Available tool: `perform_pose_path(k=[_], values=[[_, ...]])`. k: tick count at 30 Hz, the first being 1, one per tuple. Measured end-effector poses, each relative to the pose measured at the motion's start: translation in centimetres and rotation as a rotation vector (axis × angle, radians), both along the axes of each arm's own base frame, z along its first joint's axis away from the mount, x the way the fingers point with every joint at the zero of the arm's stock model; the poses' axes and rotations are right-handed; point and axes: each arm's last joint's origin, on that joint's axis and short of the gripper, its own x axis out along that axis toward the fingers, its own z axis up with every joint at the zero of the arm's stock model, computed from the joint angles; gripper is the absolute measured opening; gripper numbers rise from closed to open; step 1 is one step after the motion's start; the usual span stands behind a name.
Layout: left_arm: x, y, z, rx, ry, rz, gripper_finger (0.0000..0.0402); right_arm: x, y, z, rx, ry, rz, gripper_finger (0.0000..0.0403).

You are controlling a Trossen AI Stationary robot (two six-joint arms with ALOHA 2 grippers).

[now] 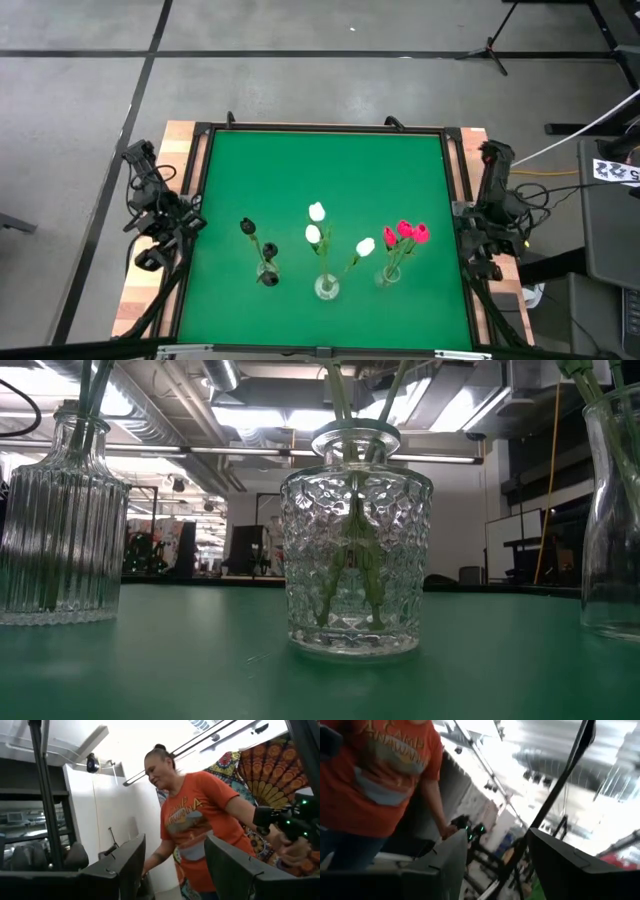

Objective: Sort flowers into vase by color
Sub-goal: Return to Home Position

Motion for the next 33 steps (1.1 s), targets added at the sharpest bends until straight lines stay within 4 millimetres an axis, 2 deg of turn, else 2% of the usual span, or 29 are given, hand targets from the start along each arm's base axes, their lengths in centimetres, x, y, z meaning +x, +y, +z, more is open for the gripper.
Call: perform_pose_path(k=[4,6,9,13,22,28,33], values=[[0.0,0.0,-0.1,0.020,-0.008,0.009,0.0200,0.8,-0.8,0.7,0.024,-0.120,-0.050,0.0209],[0.1,-0.1,-0.2,0.045,-0.024,0.025,0.0200,1.5,-1.2,0.6,0.009,-0.127,-0.085,0.0209],[0.2,-0.1,-0.3,0.046,-0.009,0.056,0.0200,2.5,-1.8,0.2,0.038,-0.034,-0.093,0.0209],[0.4,0.0,-0.5,0.045,0.034,0.101,0.0200,3.9,-2.7,-1.2,0.076,0.216,-0.096,0.0209],[0.7,-0.5,-2.2,0.213,0.115,0.119,0.0200,5.2,-4.5,-2.5,-0.006,0.305,-0.309,0.0209],[0.8,-0.5,-2.5,0.149,0.261,0.094,0.0200,5.5,-5.2,-3.6,-0.041,0.411,-0.377,0.0209],[0.9,-0.6,-3.2,0.236,0.262,0.116,0.0200,5.6,-5.6,-3.8,-0.038,0.428,-0.441,0.0209]])
